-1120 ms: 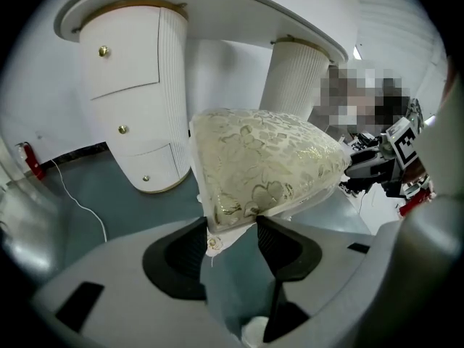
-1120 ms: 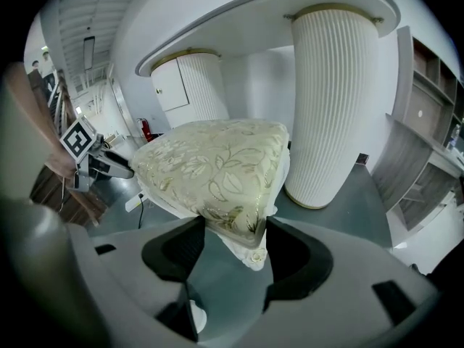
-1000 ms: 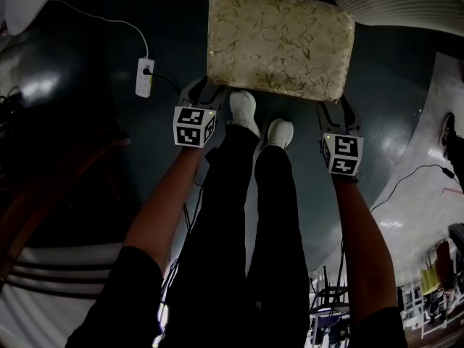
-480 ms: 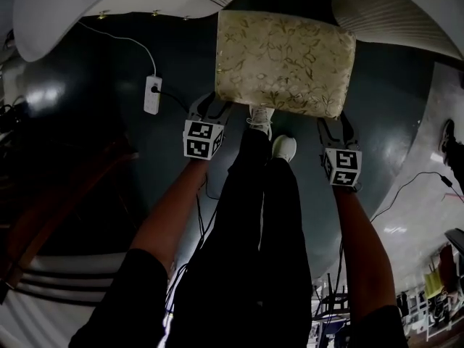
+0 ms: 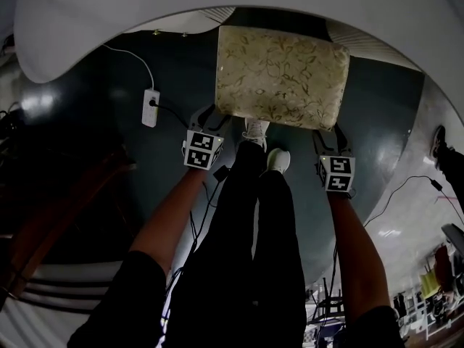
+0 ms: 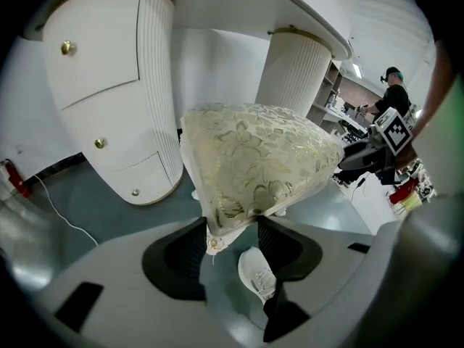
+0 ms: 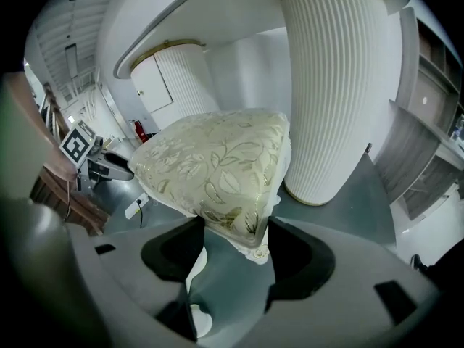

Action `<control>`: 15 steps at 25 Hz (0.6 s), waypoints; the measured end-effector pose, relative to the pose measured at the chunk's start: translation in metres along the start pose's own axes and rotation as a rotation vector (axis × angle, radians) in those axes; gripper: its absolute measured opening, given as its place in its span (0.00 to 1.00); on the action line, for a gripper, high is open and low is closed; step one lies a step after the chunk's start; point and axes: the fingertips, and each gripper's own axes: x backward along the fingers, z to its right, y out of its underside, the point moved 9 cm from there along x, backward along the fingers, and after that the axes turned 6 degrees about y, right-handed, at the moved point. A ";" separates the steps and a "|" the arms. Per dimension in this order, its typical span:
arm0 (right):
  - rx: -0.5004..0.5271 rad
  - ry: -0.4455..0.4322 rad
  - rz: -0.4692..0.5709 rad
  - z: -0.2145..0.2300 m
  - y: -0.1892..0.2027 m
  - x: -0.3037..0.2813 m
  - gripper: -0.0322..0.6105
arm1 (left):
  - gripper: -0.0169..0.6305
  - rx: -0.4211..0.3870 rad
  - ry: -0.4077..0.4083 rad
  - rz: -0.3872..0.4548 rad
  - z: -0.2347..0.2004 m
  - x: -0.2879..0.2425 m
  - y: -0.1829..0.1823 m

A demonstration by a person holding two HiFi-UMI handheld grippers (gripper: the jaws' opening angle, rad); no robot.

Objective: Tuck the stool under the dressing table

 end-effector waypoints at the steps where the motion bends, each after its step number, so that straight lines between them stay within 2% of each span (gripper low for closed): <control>1: -0.002 0.001 0.002 0.000 0.000 0.001 0.45 | 0.38 0.000 0.002 -0.003 0.000 0.001 -0.001; 11: -0.022 0.039 0.057 -0.010 0.004 0.005 0.45 | 0.37 -0.021 -0.015 0.043 -0.005 0.003 -0.002; 15: -0.018 0.043 0.072 0.000 -0.006 0.003 0.45 | 0.37 0.015 -0.030 0.081 -0.004 -0.003 -0.014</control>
